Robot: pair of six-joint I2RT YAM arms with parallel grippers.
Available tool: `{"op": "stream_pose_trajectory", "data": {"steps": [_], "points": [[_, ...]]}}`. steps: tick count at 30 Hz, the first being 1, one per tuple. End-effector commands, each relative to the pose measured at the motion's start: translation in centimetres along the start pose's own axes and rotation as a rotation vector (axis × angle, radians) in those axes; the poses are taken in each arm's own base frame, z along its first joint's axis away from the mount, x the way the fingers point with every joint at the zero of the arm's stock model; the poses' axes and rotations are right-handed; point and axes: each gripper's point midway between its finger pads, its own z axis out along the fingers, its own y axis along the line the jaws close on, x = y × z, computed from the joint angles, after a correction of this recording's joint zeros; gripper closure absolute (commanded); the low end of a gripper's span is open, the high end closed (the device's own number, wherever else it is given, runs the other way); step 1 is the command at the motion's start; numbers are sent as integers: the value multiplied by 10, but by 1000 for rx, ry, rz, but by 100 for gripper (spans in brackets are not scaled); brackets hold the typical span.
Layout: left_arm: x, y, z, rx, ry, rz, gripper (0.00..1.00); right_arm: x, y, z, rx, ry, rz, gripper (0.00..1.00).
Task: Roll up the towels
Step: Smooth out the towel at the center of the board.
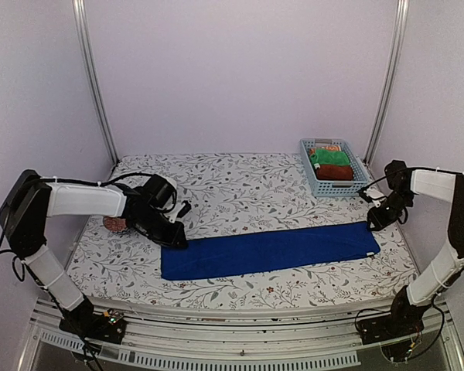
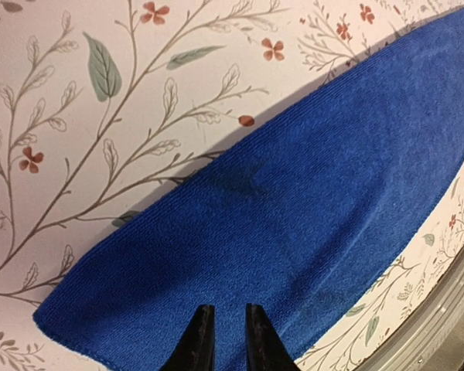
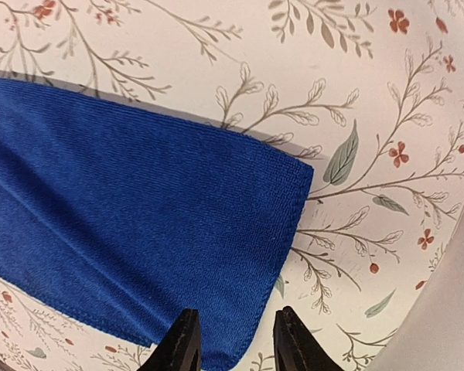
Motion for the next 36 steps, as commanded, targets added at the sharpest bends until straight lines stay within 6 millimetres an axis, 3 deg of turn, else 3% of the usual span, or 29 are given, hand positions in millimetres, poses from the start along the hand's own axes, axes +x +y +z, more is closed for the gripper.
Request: {"op": "stream_pose_trajectory", "data": {"steps": [1,14,30,36], "points": [[-20,-11,-10,30,-95,42,82,5,-13,21,33,50,88,67],[-17,-2,-9,-15,-97,40,82,16,-17,49,29,125,118,68],[-21,0,-7,-28,-96,50,82,30,-26,57,12,161,160,67],[-23,-1,-7,-27,-96,51,82,33,-16,65,-55,176,171,68]]}}
